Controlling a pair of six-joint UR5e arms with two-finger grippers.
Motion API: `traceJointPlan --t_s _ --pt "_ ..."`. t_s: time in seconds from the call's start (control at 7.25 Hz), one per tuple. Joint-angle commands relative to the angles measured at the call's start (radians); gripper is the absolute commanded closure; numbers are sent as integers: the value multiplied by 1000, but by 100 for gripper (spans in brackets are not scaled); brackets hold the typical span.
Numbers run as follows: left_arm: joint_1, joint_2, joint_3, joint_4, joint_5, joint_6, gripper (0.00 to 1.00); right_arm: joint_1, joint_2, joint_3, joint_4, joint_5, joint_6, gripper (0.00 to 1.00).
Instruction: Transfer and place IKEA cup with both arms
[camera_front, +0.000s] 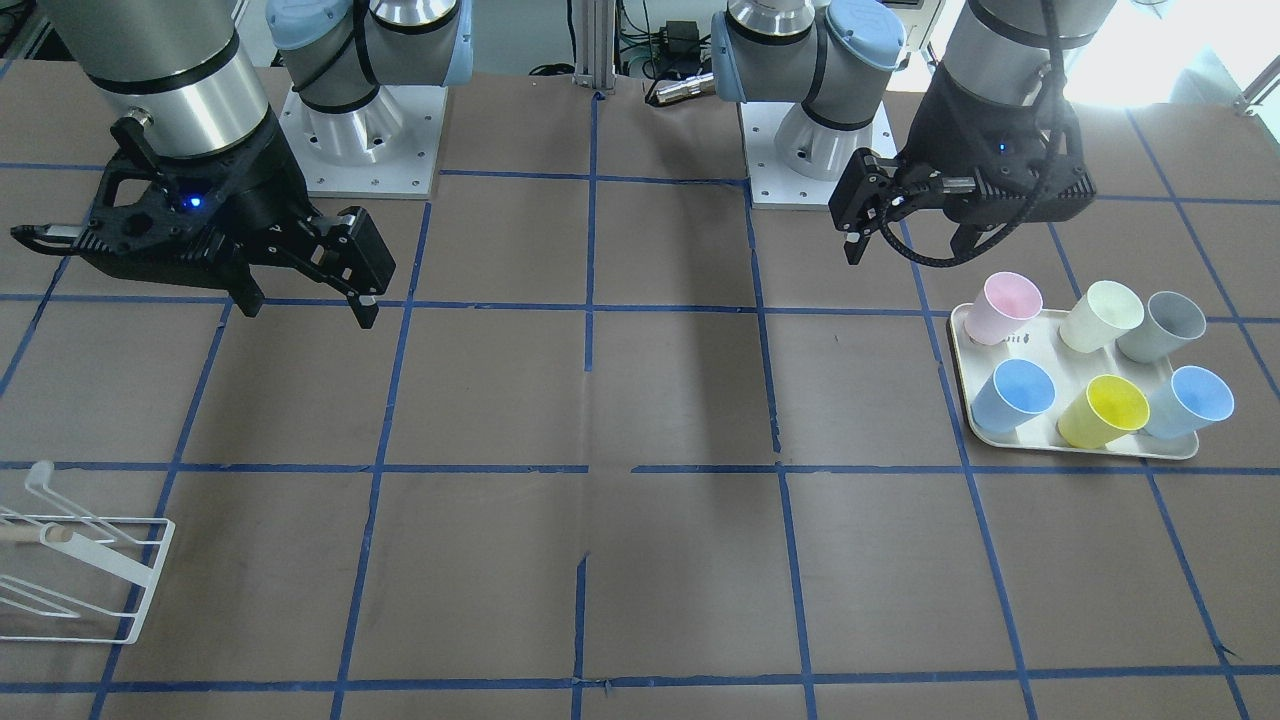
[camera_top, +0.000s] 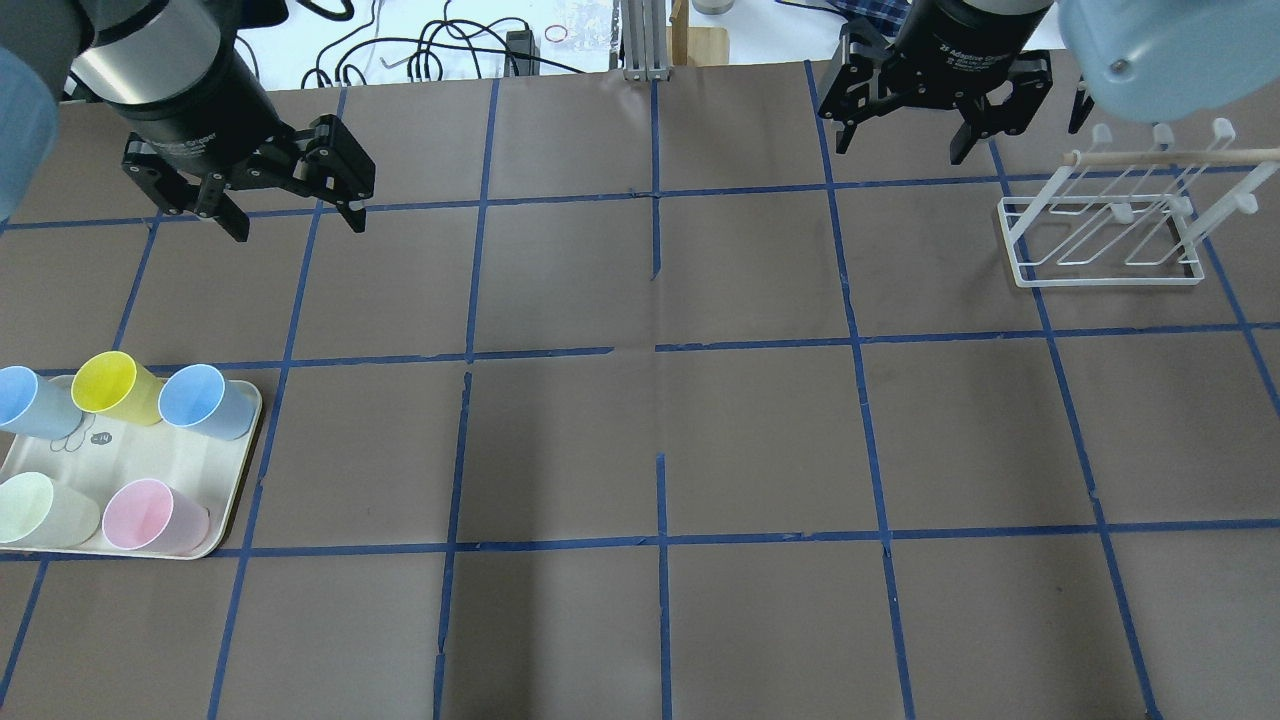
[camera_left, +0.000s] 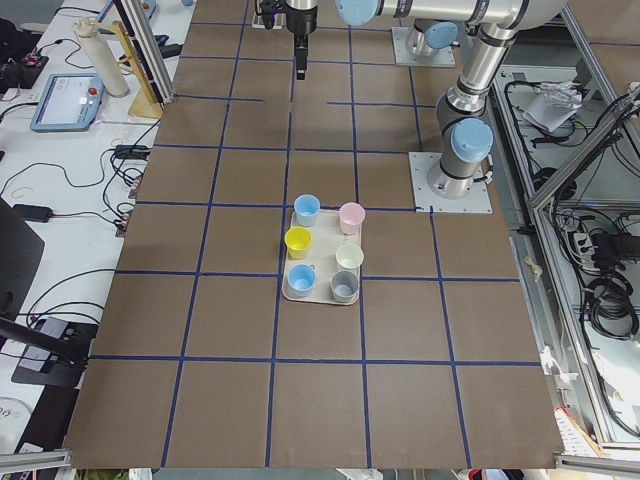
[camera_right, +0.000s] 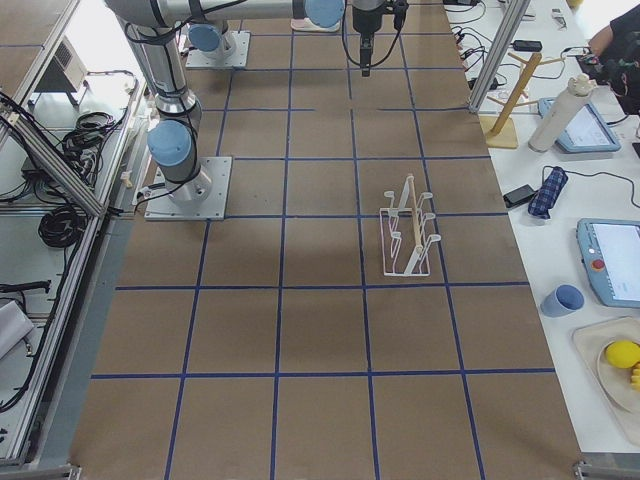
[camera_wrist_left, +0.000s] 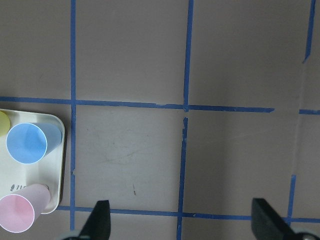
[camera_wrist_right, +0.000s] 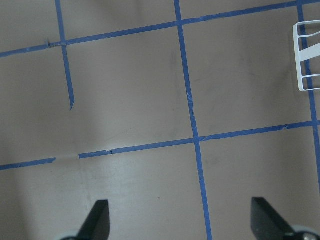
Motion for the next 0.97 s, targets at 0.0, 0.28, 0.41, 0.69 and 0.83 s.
traceJointPlan --t_s 0.0,0.28,0.41,0.69,0.83 --pt "11 -2 10 -11 -20 27 0 -1 1 1 1 0 0 0" --pt "13 -11 21 -22 -44 68 0 1 -1 1 4 0 -1 0" --pt "14 -14 24 -46 -45 68 0 1 1 1 1 0 0 0" --pt "19 -8 13 -48 -33 69 0 1 1 2 2 0 -1 0" --pt "19 -9 17 -50 -34 68 0 1 1 2 2 0 0 0"
